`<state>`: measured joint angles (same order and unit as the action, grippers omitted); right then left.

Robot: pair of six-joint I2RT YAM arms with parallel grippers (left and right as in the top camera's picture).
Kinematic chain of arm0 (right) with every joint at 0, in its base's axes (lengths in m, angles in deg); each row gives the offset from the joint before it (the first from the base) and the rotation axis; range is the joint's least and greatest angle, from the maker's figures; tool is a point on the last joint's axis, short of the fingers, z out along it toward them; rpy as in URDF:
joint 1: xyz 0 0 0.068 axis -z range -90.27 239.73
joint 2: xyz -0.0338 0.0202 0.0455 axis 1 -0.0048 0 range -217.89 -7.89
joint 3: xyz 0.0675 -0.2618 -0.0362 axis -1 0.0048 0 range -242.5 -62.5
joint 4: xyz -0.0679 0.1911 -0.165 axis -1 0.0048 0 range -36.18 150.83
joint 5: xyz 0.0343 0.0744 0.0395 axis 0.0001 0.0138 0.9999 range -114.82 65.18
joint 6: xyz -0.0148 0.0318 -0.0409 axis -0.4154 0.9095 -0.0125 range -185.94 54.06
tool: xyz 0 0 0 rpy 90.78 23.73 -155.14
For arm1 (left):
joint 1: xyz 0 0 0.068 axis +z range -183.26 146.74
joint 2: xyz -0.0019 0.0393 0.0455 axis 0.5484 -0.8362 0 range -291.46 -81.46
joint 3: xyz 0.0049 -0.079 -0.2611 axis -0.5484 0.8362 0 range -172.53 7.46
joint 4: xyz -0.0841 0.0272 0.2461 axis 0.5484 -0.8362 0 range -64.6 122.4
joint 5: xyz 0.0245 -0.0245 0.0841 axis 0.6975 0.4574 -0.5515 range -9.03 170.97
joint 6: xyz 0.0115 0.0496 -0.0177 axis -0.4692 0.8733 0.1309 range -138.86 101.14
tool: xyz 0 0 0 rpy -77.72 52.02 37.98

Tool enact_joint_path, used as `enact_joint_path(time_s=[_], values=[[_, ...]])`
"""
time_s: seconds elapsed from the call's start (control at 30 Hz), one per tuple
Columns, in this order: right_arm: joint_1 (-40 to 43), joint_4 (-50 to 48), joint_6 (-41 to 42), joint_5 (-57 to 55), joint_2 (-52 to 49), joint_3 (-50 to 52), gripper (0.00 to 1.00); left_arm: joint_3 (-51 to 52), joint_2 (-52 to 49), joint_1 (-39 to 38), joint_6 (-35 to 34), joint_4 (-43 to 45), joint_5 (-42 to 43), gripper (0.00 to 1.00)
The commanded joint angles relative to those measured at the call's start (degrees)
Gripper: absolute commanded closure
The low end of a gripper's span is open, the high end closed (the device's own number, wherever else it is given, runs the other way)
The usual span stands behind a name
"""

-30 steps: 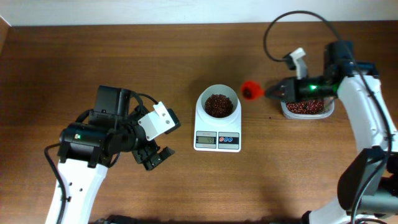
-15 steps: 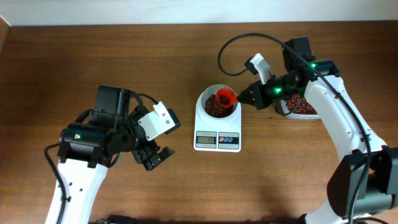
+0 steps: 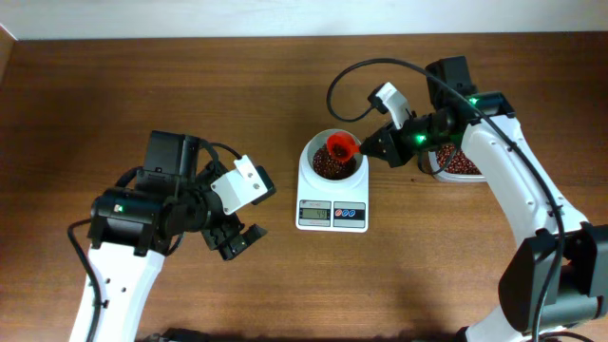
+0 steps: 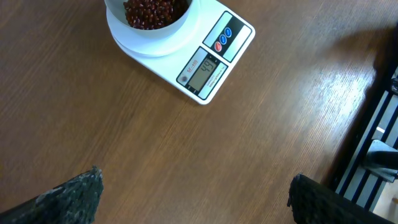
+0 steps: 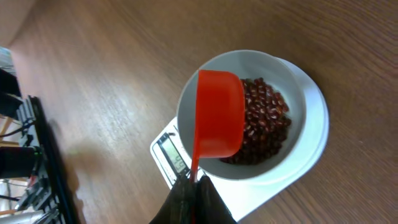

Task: Scoop and weigh 50g on scale
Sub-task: 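Lift the scoop left over the white bowl, then tilt the orange scoop to add a few beans into the bowl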

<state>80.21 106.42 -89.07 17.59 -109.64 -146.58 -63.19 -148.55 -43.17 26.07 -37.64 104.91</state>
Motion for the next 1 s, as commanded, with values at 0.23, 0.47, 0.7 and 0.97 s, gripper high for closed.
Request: enact_joint_path(time_s=[0.23, 0.47, 0.7, 0.97], values=[[-0.5, -0.17, -0.17, -1.53, -0.24, 0.39, 0.96, 0.28, 0.17, -0.17, -0.68, -0.09, 0.24, 0.01], [-0.5, -0.17, -0.17, -1.53, -0.24, 0.39, 0.96, 0.28, 0.17, -0.17, -0.7, -0.09, 0.22, 0.01], [-0.44, -0.44, -0.59, 4.94, -0.17, 0.39, 0.96, 0.28, 0.17, -0.17, -0.7, -0.09, 0.22, 0.01], [-0.22, -1.49, 2.62, -2.14, -0.42, 0.39, 0.96, 0.28, 0.17, -0.17, -0.68, -0.09, 0.22, 0.01]])
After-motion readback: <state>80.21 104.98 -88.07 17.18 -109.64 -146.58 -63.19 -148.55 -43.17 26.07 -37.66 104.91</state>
